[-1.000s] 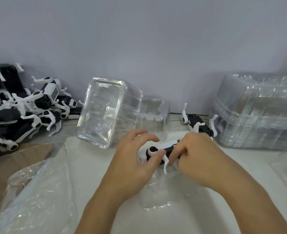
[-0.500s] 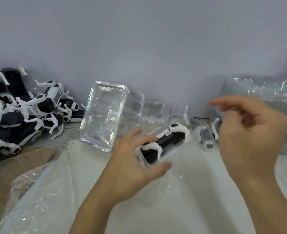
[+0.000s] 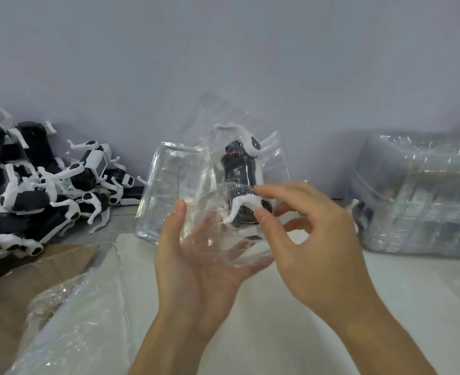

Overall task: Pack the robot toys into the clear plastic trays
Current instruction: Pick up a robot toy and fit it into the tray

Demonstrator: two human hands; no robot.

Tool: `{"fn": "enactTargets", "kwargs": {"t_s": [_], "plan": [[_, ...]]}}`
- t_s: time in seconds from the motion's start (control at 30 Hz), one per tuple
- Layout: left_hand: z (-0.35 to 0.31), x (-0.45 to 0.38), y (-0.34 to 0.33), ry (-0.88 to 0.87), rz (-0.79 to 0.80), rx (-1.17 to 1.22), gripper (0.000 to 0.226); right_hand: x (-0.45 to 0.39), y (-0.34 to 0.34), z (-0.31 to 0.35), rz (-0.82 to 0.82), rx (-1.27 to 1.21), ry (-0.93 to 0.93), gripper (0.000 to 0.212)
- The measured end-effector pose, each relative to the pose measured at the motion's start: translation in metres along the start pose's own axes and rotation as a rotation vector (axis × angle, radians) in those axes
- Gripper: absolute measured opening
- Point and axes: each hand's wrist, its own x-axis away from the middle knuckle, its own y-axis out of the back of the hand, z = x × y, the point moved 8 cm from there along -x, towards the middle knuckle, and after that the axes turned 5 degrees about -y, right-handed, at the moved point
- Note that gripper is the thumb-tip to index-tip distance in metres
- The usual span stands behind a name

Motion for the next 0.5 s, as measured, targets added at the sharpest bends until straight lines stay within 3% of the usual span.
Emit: {"fn": "enactTargets", "kwargs": {"t_s": [0.23,0.37,0.43,0.5], "plan": [[0.006,-0.005,0.006,0.04,0.007,0.061,0.09,-0.001,0.002,-0.005,0.045,-0.071,-0.027,0.027],[0.001,-0.004,0.007,-0.01,0.052,0.031,0.067,-0.001,0.002,-0.004,0.083,-0.088,-0.035,0.023],[-0.002,-0.003,0.009,-0.028,0.039,0.013,0.074,0.0,0.004,-0.001,0.082,-0.085,-0.021,0.02],[-0.006,-0.002,0.011,-0.032,0.035,-0.026,0.085,0.001,0.005,0.0,0.073,-0.072,-0.011,0.032]]}}
